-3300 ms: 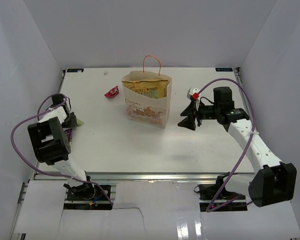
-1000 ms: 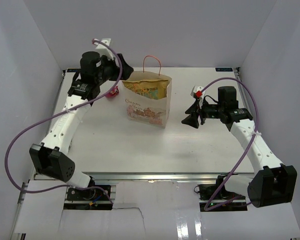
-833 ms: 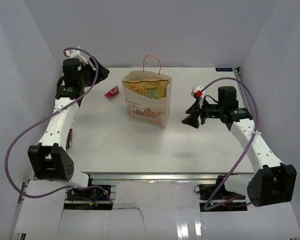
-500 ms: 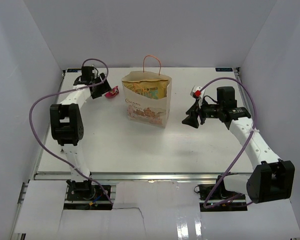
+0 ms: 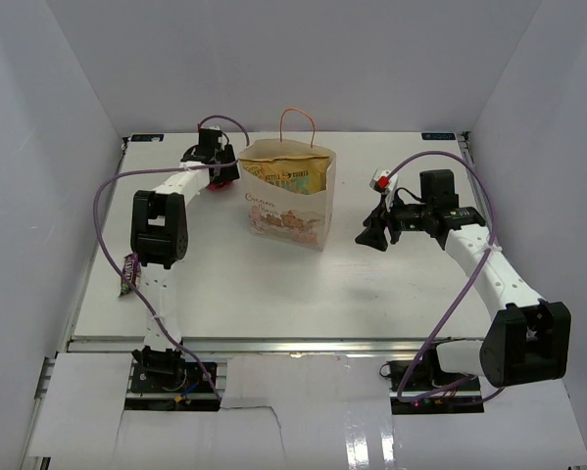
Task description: Place the snacks into the paper bag
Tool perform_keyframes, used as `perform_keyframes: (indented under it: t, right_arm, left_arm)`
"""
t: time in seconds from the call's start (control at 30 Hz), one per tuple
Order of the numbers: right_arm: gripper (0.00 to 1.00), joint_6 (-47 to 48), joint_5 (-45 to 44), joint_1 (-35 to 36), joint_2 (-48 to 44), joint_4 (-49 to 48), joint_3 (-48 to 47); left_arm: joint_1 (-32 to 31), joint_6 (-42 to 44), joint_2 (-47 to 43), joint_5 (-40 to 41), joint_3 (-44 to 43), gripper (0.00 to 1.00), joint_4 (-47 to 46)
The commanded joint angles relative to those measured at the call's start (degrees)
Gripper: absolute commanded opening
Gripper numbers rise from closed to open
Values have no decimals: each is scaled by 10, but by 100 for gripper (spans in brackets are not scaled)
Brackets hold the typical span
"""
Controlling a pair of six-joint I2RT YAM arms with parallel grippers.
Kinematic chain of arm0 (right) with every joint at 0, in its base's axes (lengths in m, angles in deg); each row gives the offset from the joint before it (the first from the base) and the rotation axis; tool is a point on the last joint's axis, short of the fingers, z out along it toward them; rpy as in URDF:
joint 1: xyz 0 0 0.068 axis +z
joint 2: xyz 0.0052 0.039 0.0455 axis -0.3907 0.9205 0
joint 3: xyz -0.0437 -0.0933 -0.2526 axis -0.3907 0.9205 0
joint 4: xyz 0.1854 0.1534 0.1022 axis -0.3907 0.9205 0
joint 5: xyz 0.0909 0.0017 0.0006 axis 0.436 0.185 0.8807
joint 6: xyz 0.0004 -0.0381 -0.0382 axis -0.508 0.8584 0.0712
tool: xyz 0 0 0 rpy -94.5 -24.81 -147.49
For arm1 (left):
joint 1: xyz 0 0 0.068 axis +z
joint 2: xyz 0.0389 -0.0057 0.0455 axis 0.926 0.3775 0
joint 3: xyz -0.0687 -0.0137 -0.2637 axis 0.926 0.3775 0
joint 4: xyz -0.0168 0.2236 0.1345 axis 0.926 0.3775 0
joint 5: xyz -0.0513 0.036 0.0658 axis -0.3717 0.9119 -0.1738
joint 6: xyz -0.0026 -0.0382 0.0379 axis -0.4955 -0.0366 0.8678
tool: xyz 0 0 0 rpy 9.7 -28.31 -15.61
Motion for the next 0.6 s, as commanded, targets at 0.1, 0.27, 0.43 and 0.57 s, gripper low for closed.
perform_keyframes:
  t: [0.1,0.27,0.43,0.57]
  right_arm:
    - [63,2,0,-4,9,-2,-8]
    - [63,1,4,-4,12,-4,-9]
    - [63,-1,6,-4,13,-4,-13]
    - [63,1,2,-5,10,-3,-14]
  left_arm:
    - [-12,10,31,49,-14,58,-3]
    - [-13,11,25,47,1,28,-1]
    - [-12,8,-34,47,26,17,1]
    - [-12,26,-135,-6,72,15,-11]
